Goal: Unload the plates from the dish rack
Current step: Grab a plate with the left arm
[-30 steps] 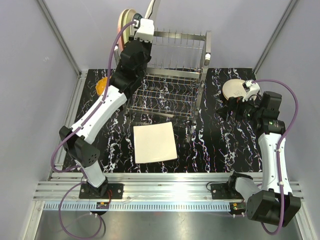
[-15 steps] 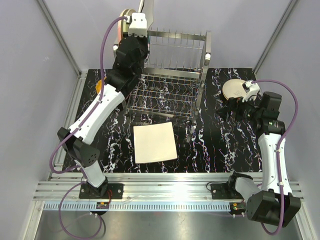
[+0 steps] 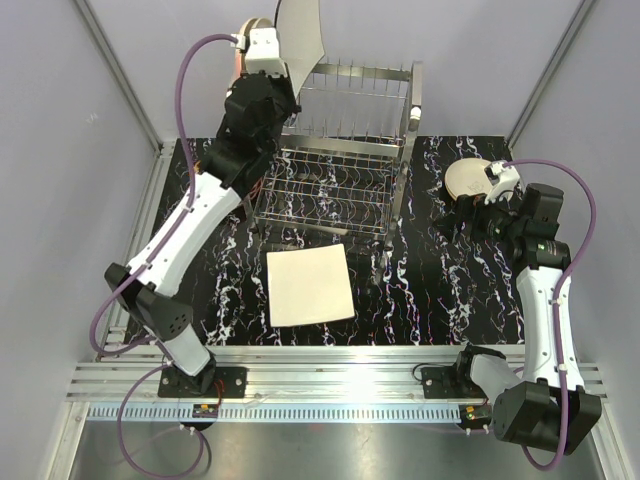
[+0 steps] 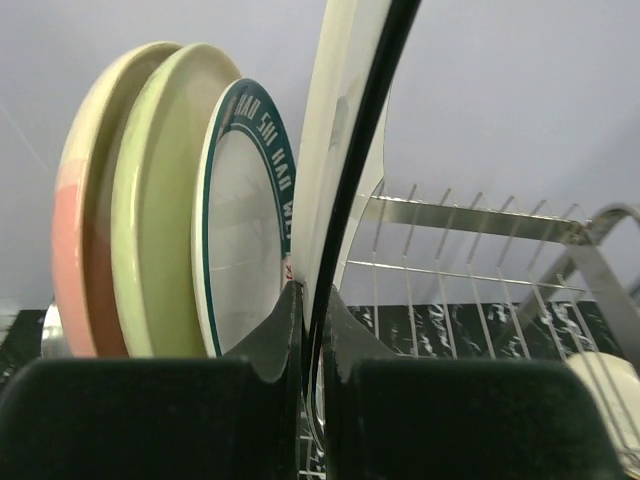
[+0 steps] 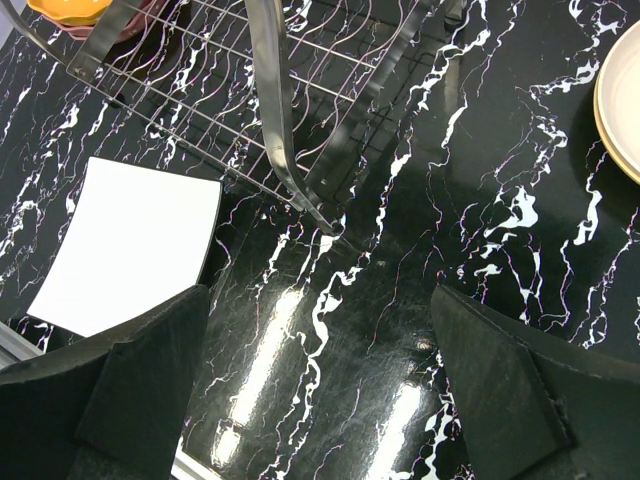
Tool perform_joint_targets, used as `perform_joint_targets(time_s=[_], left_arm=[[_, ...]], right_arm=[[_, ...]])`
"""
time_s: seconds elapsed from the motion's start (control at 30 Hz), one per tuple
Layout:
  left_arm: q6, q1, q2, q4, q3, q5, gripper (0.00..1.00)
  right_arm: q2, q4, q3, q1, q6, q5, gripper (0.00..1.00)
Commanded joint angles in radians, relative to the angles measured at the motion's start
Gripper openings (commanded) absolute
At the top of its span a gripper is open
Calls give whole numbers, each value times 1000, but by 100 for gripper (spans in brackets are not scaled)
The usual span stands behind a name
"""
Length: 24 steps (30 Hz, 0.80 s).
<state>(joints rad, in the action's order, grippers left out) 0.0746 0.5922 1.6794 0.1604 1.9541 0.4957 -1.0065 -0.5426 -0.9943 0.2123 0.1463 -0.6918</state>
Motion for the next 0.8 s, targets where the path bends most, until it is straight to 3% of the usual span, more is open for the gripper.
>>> perform_joint_targets(time_s=[0.0,0.43,0.77], left_arm=[[141,-3,-184,-251,42,-86,0],[376,-11,-395,-173,-138,-292,0],[577,-19,-652,-96,-389,-561,0]], right_arm=[[20,43,-3,1,16,12,100],[17,47,-1,1,24,34,100],[32,53,3,1,39,74,100]])
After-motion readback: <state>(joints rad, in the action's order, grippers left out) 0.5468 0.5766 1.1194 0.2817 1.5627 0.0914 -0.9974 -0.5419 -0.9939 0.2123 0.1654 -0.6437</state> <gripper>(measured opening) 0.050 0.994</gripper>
